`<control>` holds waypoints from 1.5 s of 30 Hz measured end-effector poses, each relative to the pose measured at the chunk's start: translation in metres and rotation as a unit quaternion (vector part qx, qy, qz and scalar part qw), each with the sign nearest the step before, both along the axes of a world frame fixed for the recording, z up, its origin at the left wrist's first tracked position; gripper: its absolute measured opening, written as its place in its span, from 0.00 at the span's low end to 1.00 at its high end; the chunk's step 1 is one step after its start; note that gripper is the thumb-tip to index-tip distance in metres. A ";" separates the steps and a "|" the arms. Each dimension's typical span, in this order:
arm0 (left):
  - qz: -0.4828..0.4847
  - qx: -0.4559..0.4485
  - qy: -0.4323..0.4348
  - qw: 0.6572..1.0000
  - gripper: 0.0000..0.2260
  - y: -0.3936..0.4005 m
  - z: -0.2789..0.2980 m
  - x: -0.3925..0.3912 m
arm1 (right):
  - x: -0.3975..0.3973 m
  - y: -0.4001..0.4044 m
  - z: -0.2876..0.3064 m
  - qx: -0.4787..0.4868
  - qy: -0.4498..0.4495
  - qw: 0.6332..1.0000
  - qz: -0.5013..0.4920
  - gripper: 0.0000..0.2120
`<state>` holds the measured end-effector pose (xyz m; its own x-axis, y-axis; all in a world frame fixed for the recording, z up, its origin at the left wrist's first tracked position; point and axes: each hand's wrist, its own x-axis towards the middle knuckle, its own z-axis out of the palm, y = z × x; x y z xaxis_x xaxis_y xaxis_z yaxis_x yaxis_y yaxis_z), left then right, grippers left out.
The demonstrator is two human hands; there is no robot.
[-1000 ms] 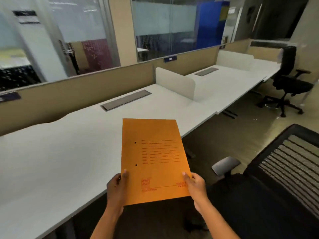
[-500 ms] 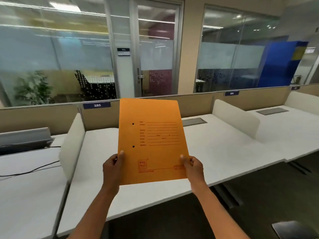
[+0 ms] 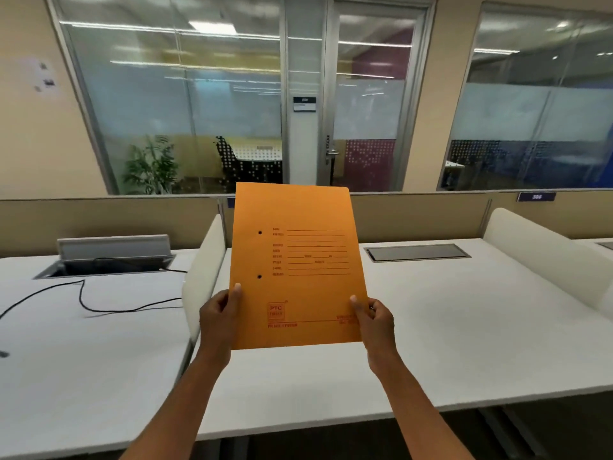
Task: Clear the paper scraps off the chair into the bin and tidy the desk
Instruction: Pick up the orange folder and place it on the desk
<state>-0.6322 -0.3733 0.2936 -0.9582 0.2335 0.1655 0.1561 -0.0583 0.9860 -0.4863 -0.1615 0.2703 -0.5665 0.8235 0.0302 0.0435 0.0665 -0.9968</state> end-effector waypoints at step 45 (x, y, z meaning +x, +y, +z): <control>0.146 -0.354 -0.063 0.921 0.20 0.172 -0.186 -0.409 | -0.451 0.175 -0.194 -0.031 -0.228 0.964 0.130 0.22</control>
<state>-1.0409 -0.2011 0.1072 -0.9985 -0.0315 -0.0458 -0.0554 0.6336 0.7716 -0.9372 0.0138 0.0768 -0.6971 0.6440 -0.3153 0.4682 0.0758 -0.8804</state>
